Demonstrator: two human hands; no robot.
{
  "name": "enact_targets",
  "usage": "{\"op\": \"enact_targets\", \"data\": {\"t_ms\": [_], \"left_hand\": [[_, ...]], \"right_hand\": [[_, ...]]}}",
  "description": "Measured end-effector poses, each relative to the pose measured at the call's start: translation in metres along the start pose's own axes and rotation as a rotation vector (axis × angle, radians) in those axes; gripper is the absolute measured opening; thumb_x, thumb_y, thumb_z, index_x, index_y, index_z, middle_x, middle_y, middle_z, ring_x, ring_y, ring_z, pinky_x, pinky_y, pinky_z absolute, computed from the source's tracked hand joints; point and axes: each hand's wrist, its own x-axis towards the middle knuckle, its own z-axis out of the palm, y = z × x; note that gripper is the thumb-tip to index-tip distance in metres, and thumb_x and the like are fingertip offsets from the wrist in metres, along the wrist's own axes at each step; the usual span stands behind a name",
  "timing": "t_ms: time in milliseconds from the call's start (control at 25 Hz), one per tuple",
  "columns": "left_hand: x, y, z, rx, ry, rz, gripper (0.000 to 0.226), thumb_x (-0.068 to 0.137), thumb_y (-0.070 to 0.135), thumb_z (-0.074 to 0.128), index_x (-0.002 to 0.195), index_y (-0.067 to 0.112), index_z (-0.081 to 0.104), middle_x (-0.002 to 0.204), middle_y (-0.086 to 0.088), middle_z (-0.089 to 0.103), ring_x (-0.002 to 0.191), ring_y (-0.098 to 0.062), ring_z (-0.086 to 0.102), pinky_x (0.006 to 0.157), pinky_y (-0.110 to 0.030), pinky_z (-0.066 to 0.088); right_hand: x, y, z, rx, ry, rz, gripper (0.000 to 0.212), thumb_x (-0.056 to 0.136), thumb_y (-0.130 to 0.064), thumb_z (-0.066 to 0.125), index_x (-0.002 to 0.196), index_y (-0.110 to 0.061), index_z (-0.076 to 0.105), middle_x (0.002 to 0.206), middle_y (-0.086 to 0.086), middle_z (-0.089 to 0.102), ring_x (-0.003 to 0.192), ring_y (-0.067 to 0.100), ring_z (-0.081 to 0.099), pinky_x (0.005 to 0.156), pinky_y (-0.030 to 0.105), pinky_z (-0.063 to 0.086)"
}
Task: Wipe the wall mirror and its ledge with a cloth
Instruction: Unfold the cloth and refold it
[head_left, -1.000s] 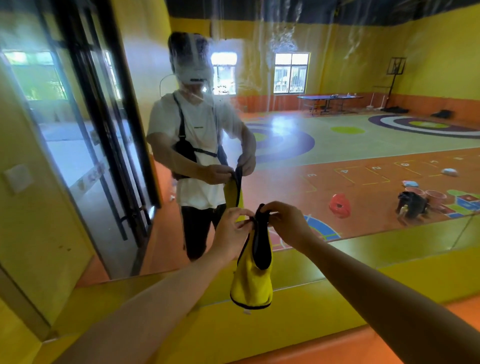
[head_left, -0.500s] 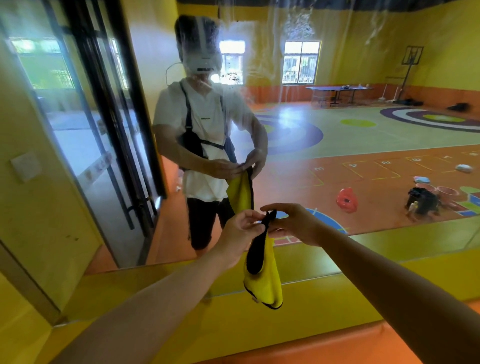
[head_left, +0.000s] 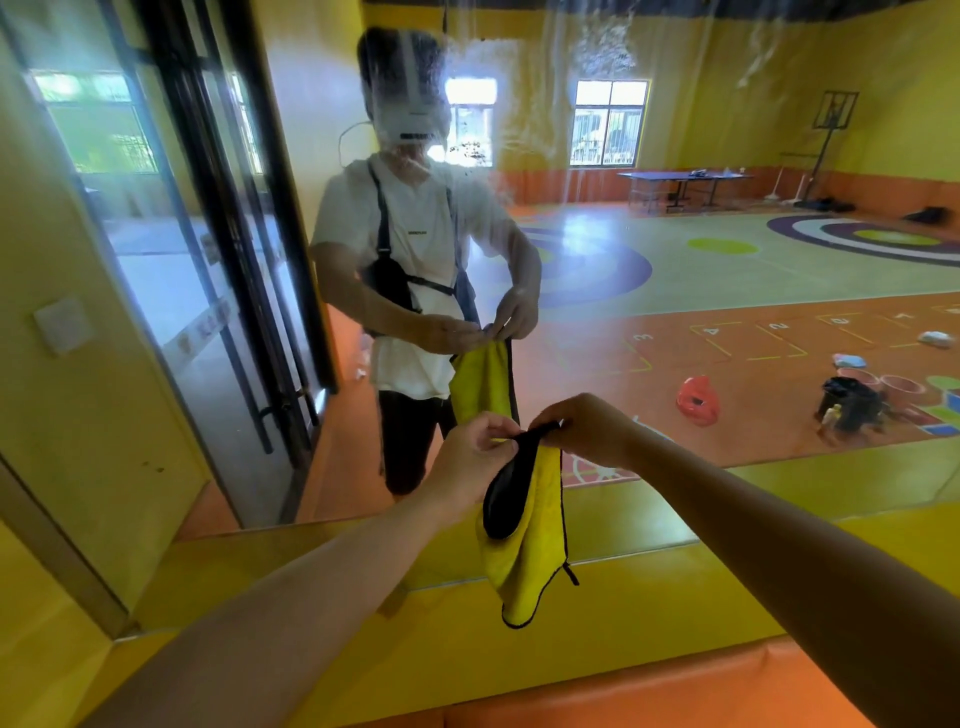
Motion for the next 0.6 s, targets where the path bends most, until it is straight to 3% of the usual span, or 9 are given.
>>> {"op": "enact_targets", "data": {"t_ms": [120, 240, 320, 400, 440, 600], "left_hand": [[-0.013, -0.017, -0.002, 0.371, -0.007, 0.08, 0.027, 0.093, 0.013, 0.072, 0.117, 0.023, 0.066, 0.11, 0.011, 0.069, 0.099, -0.005, 0.068, 0.088, -0.024, 0.058], [-0.02, -0.036, -0.007, 0.588, 0.093, -0.001, 0.013, 0.092, 0.017, 0.072, 0.105, 0.017, 0.069, 0.103, -0.003, 0.071, 0.092, -0.019, 0.07, 0.083, -0.04, 0.059], [-0.019, -0.026, -0.013, 0.55, 0.077, -0.085, 0.002, 0.095, 0.019, 0.069, 0.094, 0.021, 0.067, 0.093, 0.001, 0.073, 0.081, -0.016, 0.072, 0.076, -0.036, 0.061], [-0.009, -0.002, -0.021, 0.515, 0.092, -0.1, 0.002, 0.098, 0.016, 0.066, 0.096, 0.018, 0.065, 0.093, 0.002, 0.07, 0.07, -0.005, 0.068, 0.06, -0.014, 0.054], [-0.002, 0.012, -0.024, 0.472, 0.099, -0.109, 0.002, 0.099, 0.014, 0.064, 0.1, 0.015, 0.064, 0.093, 0.0, 0.069, 0.064, -0.003, 0.066, 0.053, -0.012, 0.049], [0.018, 0.047, -0.031, 0.137, 0.006, -0.268, 0.012, 0.1, 0.004, 0.055, 0.105, 0.013, 0.062, 0.099, -0.012, 0.065, 0.068, -0.02, 0.064, 0.067, -0.032, 0.056]], "right_hand": [[0.005, -0.012, -0.01, -0.119, 0.081, -0.03, 0.013, 0.092, -0.014, 0.071, 0.102, -0.013, 0.078, 0.083, -0.002, 0.064, 0.069, 0.01, 0.054, 0.061, 0.021, 0.038], [0.007, -0.016, -0.022, -0.181, 0.093, -0.062, 0.014, 0.095, -0.014, 0.068, 0.105, -0.009, 0.075, 0.088, -0.001, 0.063, 0.079, 0.017, 0.055, 0.067, 0.026, 0.036], [0.007, -0.008, -0.028, -0.271, 0.038, -0.017, 0.013, 0.099, -0.014, 0.061, 0.107, -0.009, 0.071, 0.088, 0.002, 0.063, 0.079, 0.023, 0.06, 0.067, 0.029, 0.041], [0.006, 0.006, -0.033, -0.279, 0.03, 0.075, 0.01, 0.103, -0.014, 0.055, 0.104, -0.012, 0.065, 0.085, 0.009, 0.066, 0.071, 0.027, 0.065, 0.062, 0.031, 0.049], [0.005, 0.01, -0.035, -0.248, 0.045, 0.109, 0.009, 0.104, -0.014, 0.054, 0.102, -0.015, 0.062, 0.086, 0.012, 0.067, 0.067, 0.027, 0.066, 0.059, 0.03, 0.051], [0.003, 0.01, -0.048, -0.214, 0.131, 0.131, 0.015, 0.104, -0.016, 0.054, 0.109, -0.015, 0.068, 0.091, 0.012, 0.067, 0.064, 0.022, 0.063, 0.056, 0.025, 0.048]]}}
